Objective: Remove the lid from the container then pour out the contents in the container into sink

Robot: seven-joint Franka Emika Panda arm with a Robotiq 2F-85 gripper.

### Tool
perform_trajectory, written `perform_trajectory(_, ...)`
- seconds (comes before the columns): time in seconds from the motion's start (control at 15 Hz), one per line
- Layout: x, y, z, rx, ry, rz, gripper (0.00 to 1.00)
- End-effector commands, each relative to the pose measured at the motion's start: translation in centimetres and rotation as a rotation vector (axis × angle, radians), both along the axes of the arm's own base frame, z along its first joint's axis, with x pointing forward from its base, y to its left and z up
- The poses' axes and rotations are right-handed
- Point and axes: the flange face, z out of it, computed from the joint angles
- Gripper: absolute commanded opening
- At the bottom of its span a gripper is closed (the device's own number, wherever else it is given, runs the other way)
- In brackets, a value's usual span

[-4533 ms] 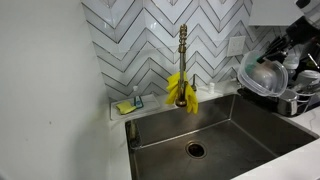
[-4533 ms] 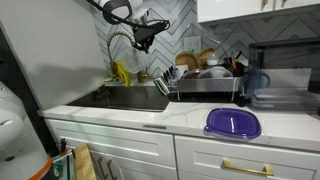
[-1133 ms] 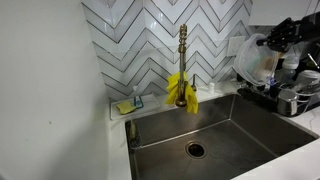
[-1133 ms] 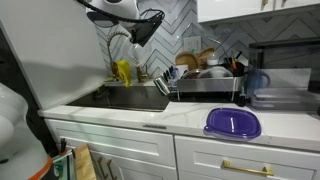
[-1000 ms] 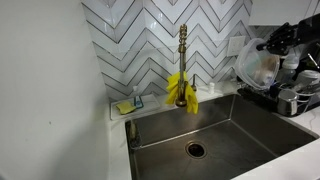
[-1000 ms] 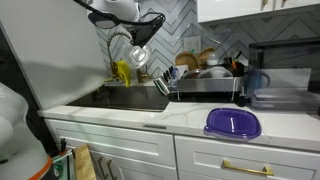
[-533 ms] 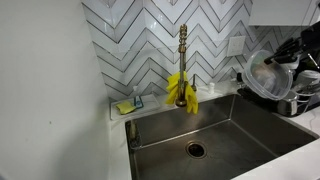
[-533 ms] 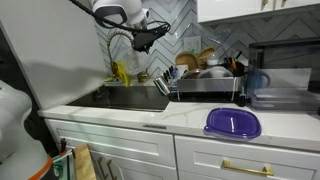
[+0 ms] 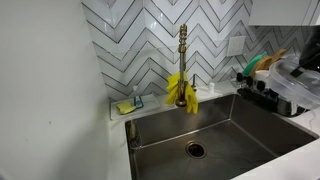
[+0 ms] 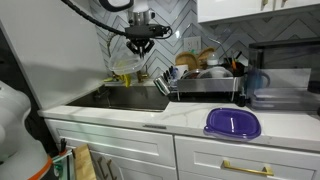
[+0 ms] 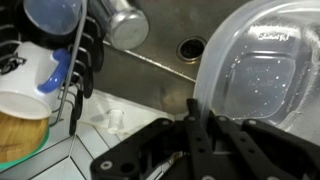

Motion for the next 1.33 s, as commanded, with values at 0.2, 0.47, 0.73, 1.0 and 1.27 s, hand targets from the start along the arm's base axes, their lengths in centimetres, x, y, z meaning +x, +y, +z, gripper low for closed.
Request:
perform_trajectory(0.2,-0.8,-3.1,-0.1,-0.135,0.130,-0.074,0.05)
perform_trajectory(0.47,-0.8,-3.7,-0.1,-0.176,0.142,-0.095,0.01)
perform_trajectory(0.73,0.4,-9.8,-1.1,-0.263,0.170,-0.260,0.01)
perform_trajectory(1.0,0.0,-19.6,-0.6,-0.353,0.141,-0.464,0.01)
perform_trajectory(1.27,-0.6,-23.0,-0.6,-0.317,0.140,-0.510,0.05)
